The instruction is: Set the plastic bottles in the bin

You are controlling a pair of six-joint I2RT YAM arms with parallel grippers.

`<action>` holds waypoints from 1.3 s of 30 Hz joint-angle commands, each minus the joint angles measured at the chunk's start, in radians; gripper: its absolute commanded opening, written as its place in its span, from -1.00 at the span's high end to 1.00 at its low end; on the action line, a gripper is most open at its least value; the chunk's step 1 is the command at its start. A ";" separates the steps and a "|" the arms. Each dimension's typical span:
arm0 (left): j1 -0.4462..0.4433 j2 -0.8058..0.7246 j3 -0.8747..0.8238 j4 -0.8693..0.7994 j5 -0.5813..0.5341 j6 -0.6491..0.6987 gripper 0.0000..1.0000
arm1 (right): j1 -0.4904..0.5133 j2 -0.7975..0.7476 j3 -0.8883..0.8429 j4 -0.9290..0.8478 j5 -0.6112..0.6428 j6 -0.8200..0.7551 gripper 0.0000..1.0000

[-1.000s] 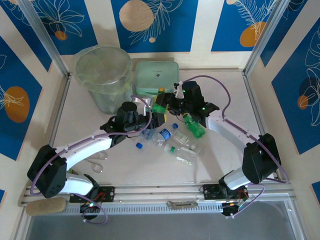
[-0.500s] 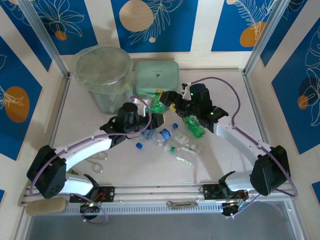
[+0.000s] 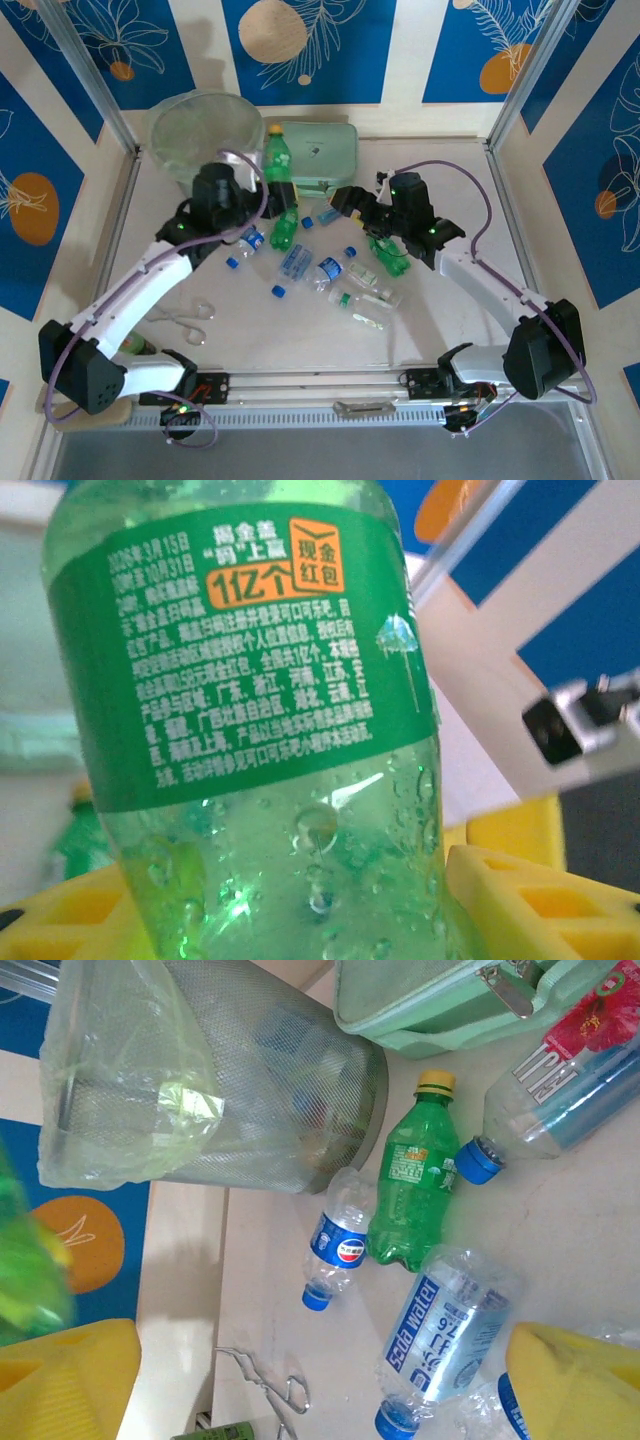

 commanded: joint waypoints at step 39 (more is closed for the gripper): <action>0.454 0.520 0.816 -0.633 0.012 0.327 -0.58 | 0.020 0.058 0.053 -0.162 0.034 -0.174 -0.98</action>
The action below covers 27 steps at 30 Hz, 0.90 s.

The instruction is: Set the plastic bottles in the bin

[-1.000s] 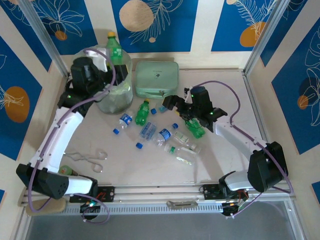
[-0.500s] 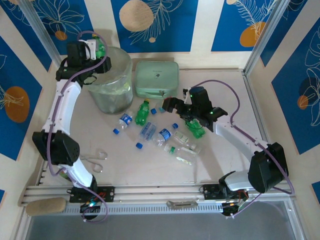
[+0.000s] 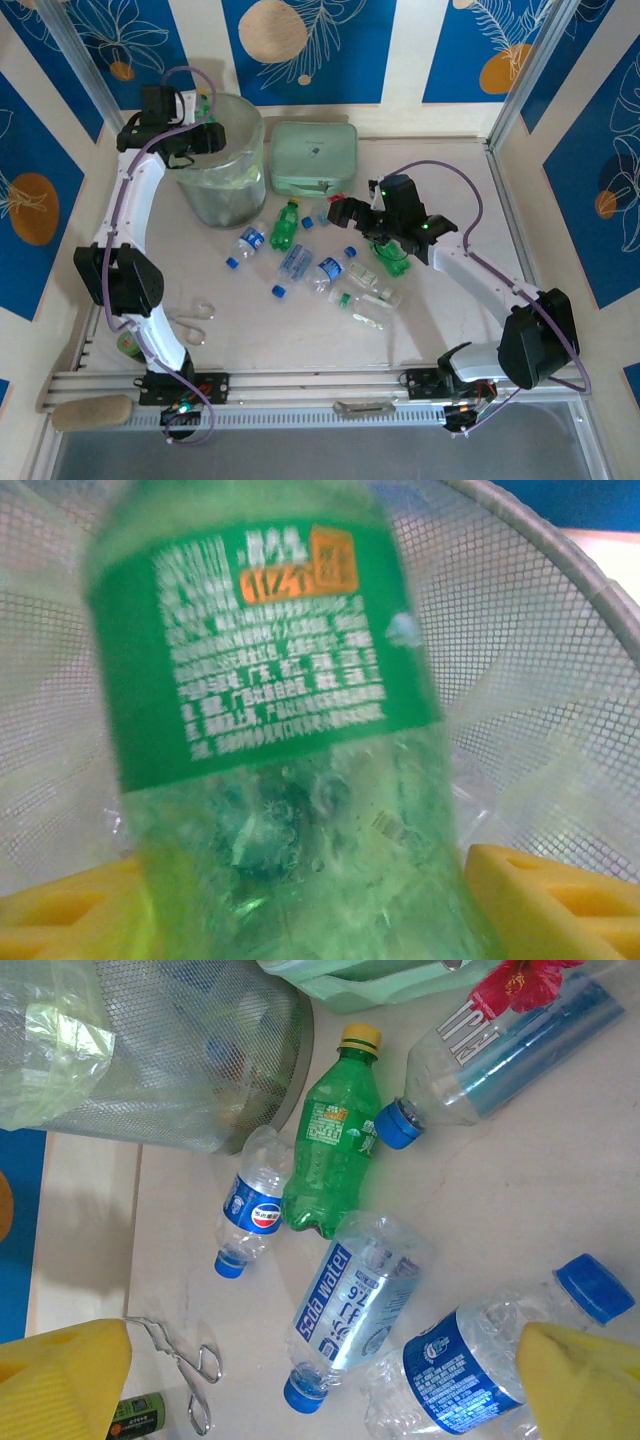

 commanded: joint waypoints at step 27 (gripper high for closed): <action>-0.026 -0.862 -0.945 0.366 0.403 -0.325 -0.75 | 0.033 -0.001 -0.012 -0.002 -0.013 -0.003 -0.98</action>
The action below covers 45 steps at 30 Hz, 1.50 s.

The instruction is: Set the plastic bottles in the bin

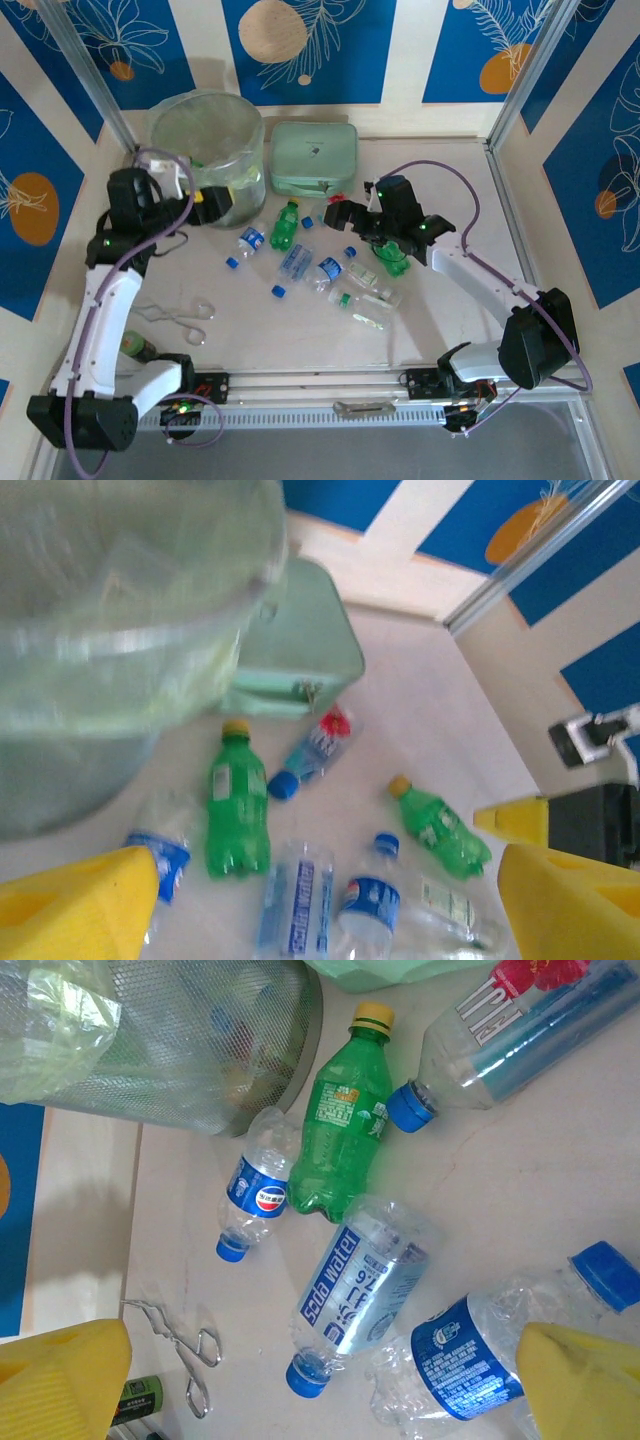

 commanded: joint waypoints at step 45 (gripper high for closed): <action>-0.198 0.605 -0.212 0.424 -0.426 0.153 -0.82 | 0.021 0.027 -0.026 0.043 0.015 0.022 -0.98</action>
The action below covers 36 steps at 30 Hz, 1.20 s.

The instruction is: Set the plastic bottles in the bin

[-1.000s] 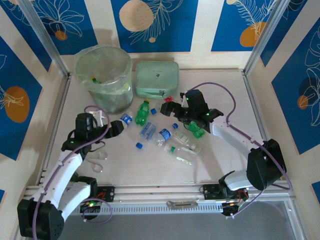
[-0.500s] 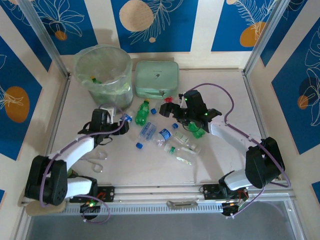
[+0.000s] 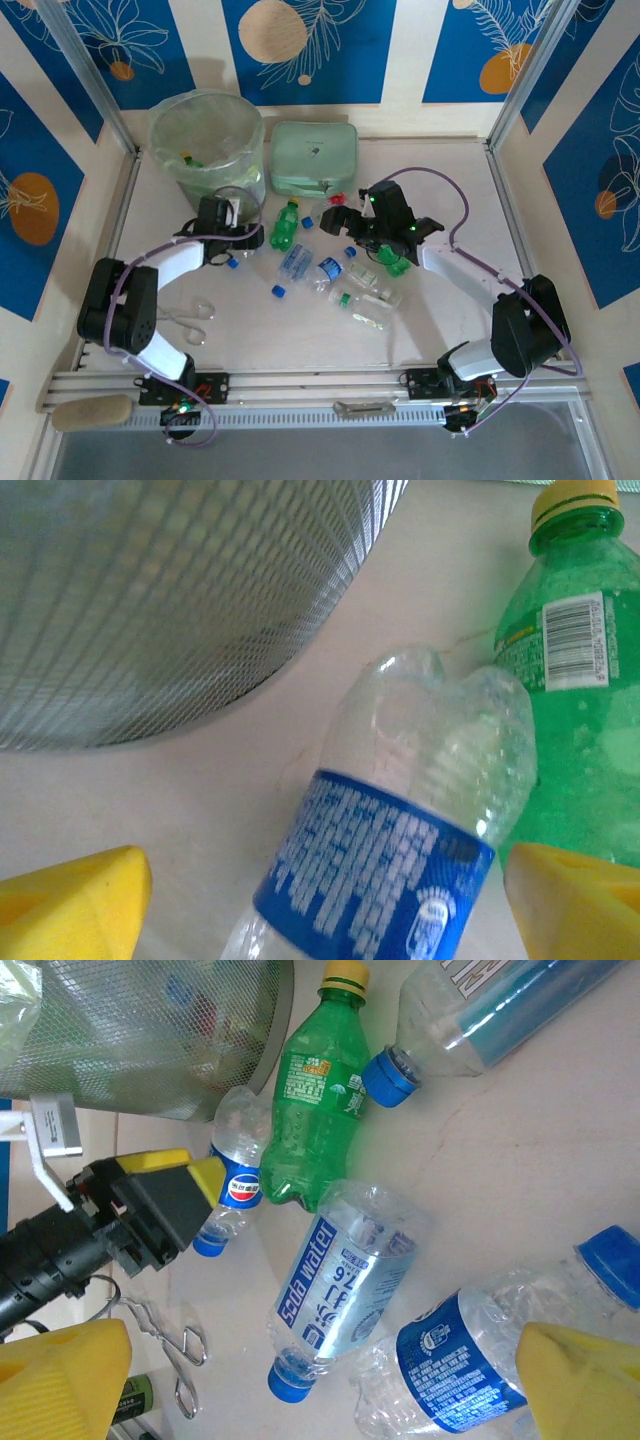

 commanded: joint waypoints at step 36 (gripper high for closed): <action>-0.053 0.067 0.093 -0.189 -0.038 0.003 -0.14 | 0.003 -0.028 0.024 -0.014 0.029 -0.012 -0.98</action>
